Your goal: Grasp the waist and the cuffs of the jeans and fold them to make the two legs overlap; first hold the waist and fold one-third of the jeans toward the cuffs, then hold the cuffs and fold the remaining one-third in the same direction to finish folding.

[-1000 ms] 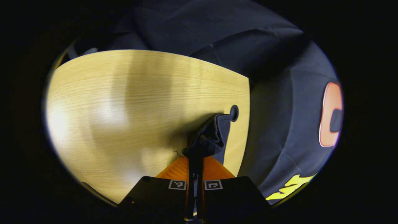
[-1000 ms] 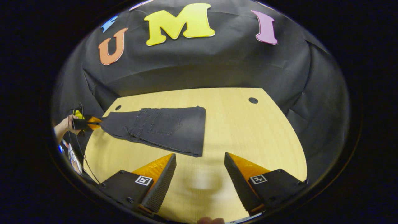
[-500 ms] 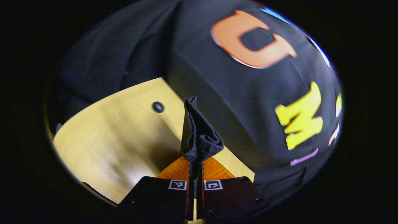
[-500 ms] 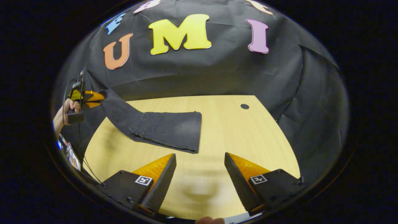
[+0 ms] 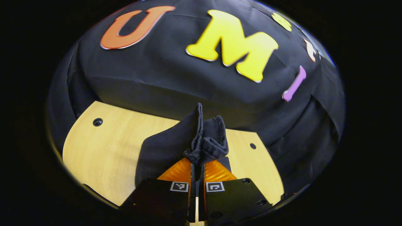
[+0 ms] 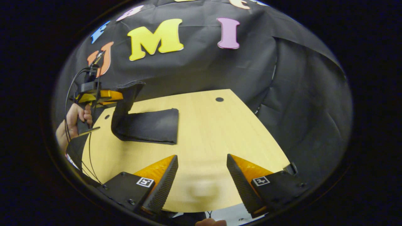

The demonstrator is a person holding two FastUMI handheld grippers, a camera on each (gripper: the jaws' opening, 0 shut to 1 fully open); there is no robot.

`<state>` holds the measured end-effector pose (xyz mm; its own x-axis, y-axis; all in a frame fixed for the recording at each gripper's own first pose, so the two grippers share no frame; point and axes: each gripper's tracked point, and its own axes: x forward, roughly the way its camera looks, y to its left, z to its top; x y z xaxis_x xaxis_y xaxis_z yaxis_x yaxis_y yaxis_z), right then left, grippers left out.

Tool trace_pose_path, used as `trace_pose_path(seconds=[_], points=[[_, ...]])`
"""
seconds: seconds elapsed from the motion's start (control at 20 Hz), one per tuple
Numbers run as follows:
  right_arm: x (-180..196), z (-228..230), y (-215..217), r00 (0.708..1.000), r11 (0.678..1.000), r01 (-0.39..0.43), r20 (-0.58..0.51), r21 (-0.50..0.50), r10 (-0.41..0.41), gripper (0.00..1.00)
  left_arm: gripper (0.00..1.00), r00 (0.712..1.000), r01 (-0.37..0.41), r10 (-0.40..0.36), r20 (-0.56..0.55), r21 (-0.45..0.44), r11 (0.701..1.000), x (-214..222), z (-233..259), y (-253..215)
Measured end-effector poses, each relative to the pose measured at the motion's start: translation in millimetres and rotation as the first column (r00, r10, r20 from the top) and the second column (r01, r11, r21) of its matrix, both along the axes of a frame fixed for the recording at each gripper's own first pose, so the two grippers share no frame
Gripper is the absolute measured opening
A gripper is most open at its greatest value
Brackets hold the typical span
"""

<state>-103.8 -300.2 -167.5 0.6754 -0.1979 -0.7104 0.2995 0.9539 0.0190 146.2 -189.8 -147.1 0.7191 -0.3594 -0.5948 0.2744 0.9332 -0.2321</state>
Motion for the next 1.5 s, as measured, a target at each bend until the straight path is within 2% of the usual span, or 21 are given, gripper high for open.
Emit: trace_pose_path(seconds=[0.1,0.3,0.35,0.45,0.5,0.6,0.7,0.8,0.85,0.9,0.95,1.0,1.05,1.1,1.15,1.25,1.3,1.35,1.4,1.45,1.5], points=[[-17,-4,-17,0.998,0.999,0.044,-0.034,-0.005,-0.045,0.98,0.06,0.998,0.065,-0.062,-0.029,0.085,0.994,-14,-41,-31],[-43,-2,-50,0.991,0.993,0.110,-0.072,-0.036,-0.112,0.98,0.07,0.995,0.071,-0.054,-0.078,0.229,0.971,-24,-101,-45],[-47,-5,-53,0.990,0.993,0.115,-0.082,-0.026,-0.117,0.93,0.08,0.996,0.073,-0.055,-0.077,0.261,0.963,-21,-112,-48],[-49,-9,-58,0.989,0.993,0.113,-0.097,-0.021,-0.114,0.98,0.11,0.994,0.072,-0.043,-0.100,0.316,0.946,-22,-129,-49],[-46,-10,-58,0.989,0.994,0.104,-0.100,-0.019,-0.105,0.93,0.14,0.995,0.070,-0.040,-0.093,0.349,0.935,-24,-130,-49],[-41,-11,-56,0.992,0.997,0.078,-0.100,-0.008,-0.078,0.93,0.18,0.997,0.070,-0.051,-0.058,0.399,0.914,-25,-125,-52],[-32,-12,-54,0.994,0.999,0.048,-0.094,0.004,-0.047,0.98,0.30,0.998,0.065,-0.057,-0.033,0.458,0.886,-28,-123,-56],[-24,-10,-52,0.997,1.000,0.020,-0.074,0.021,-0.018,0.98,0.65,0.997,0.079,-0.079,-0.022,0.498,0.864,-35,-129,-58],[-20,-10,-53,0.998,1.000,0.012,-0.063,0.027,-0.010,0.93,0.83,0.996,0.083,-0.082,-0.024,0.487,0.870,-41,-129,-65],[-16,-10,-53,0.999,0.999,0.004,-0.054,0.034,-0.002,0.93,0.95,0.996,0.086,-0.084,-0.026,0.461,0.883,-44,-126,-71],[-14,-9,-55,0.999,0.999,-0.001,-0.043,0.037,0.003,0.98,0.92,0.996,0.091,-0.088,-0.027,0.421,0.902,-50,-119,-81],[-9,-8,-56,0.999,0.999,-0.010,-0.032,0.040,0.011,0.98,0.86,0.996,0.086,-0.087,-0.016,0.386,0.918,-55,-110,-87],[-4,-7,-57,1.000,0.999,-0.020,-0.019,0.034,0.020,0.98,0.87,0.997,0.073,-0.080,0.005,0.360,0.930,-58,-96,-90],[2,-3,-58,0.999,0.999,-0.033,0.000,0.018,0.033,0.93,0.87,0.997,0.062,-0.075,0.025,0.329,0.942,-62,-83,-93],[10,2,-58,0.998,0.999,-0.051,0.025,-0.001,0.051,0.98,0.87,0.997,0.047,-0.063,0.045,0.292,0.955,-68,-70,-95],[31,25,-53,0.990,0.994,-0.086,0.108,-0.062,0.092,0.93,0.87,0.994,0.011,-0.035,0.105,0.221,0.975,-76,-35,-93],[44,40,-47,0.981,0.990,-0.098,0.159,-0.099,0.113,0.98,0.87,0.989,-0.014,-0.015,0.144,0.201,0.979,-79,-13,-86],[53,56,-40,0.968,0.986,-0.107,0.214,-0.130,0.133,0.98,0.87,0.983,-0.033,-0.001,0.186,0.178,0.984,-85,11,-79],[62,75,-29,0.950,0.981,-0.119,0.271,-0.150,0.157,0.93,0.87,0.973,-0.043,0.006,0.233,0.157,0.987,-93,37,-71],[63,92,-14,0.928,0.977,-0.136,0.323,-0.167,0.184,0.98,0.87,0.958,-0.057,0.015,0.286,0.140,0.988,-100,66,-63],[66,109,3,0.905,0.971,-0.155,0.367,-0.183,0.214,0.97,0.87,0.941,-0.066,0.020,0.338,0.124,0.990,-109,95,-53]])
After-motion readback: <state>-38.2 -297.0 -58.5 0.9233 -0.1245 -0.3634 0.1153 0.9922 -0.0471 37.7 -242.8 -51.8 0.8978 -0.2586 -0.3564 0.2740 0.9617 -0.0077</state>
